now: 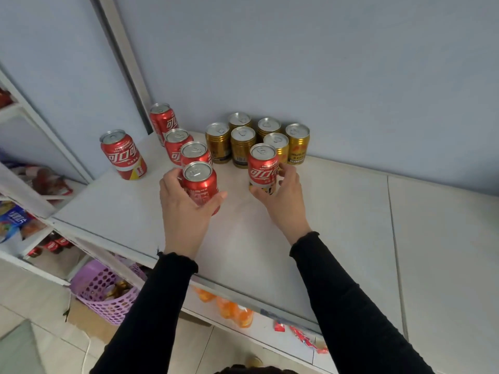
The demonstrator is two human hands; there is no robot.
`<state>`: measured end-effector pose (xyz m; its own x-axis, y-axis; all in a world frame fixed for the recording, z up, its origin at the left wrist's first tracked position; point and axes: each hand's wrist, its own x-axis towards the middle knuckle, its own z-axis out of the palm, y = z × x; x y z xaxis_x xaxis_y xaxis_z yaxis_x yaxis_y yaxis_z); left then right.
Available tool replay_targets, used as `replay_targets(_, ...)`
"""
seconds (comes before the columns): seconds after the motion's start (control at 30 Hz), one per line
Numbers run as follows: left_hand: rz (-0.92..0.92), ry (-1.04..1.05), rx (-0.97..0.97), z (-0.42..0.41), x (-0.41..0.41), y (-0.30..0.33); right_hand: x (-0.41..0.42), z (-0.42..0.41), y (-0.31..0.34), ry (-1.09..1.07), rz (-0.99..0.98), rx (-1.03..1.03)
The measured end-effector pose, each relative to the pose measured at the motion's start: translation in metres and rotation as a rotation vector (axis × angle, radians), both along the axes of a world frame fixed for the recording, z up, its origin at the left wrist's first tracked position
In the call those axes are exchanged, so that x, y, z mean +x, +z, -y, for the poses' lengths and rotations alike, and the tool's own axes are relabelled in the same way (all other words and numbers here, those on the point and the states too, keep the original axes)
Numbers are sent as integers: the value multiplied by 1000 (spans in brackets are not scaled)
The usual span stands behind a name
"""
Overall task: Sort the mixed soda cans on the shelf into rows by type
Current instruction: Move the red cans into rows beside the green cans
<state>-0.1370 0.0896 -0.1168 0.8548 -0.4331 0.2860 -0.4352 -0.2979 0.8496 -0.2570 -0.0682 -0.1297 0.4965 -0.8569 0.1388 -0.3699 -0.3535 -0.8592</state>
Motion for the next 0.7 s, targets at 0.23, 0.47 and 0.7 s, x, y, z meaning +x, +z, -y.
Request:
replay_targets(0.23,-182,-248,-87,-15,14,-4,24,8,-17,-34,-9,33)
replay_targets(0.47,-109,-316,54,-8,12,-16,20,-1,-10,-86,61,90)
replay_targets(0.7,-122,-333,-17,20,-9,-16,-44,-10,0,-193,83,77)
